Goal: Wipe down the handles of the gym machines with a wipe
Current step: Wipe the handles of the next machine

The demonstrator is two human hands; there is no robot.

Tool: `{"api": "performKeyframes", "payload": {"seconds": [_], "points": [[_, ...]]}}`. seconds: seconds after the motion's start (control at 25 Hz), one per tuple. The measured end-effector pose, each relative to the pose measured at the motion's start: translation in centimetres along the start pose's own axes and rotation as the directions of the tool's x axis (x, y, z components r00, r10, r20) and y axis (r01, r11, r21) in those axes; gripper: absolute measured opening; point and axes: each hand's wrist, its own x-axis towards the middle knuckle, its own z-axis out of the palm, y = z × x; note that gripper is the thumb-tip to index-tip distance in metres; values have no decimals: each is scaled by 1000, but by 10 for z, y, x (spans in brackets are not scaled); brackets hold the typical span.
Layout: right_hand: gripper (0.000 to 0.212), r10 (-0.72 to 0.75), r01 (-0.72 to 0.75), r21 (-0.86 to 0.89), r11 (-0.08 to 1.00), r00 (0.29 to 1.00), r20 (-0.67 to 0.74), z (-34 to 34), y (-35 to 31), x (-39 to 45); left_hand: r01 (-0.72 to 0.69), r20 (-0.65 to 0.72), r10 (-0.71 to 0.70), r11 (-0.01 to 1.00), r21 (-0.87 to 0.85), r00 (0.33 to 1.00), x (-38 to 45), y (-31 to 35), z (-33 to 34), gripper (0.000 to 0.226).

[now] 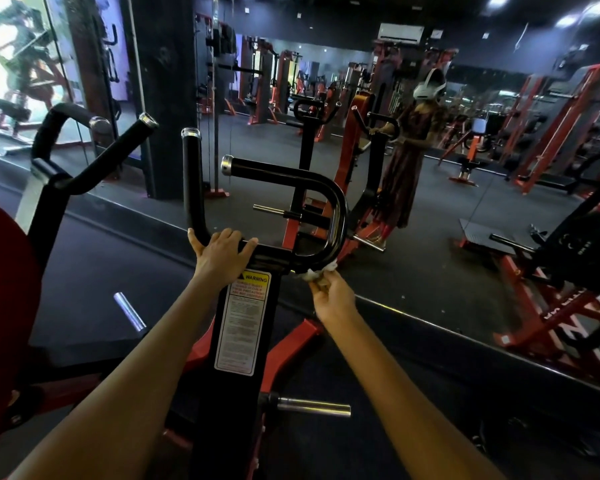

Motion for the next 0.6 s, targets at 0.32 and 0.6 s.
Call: {"api": "performKeyframes", "payload": {"seconds": [0.32,0.6], "points": [[19,-89,183,-487,854,974,210,24,-97,30,3,-22,-3,1000,-21,1000,-1,0,3,45],[38,37,213,-760,614,954,298,87,-141,66,1,-1,-1,1000,-13,1000,-3,1,1,41]]}}
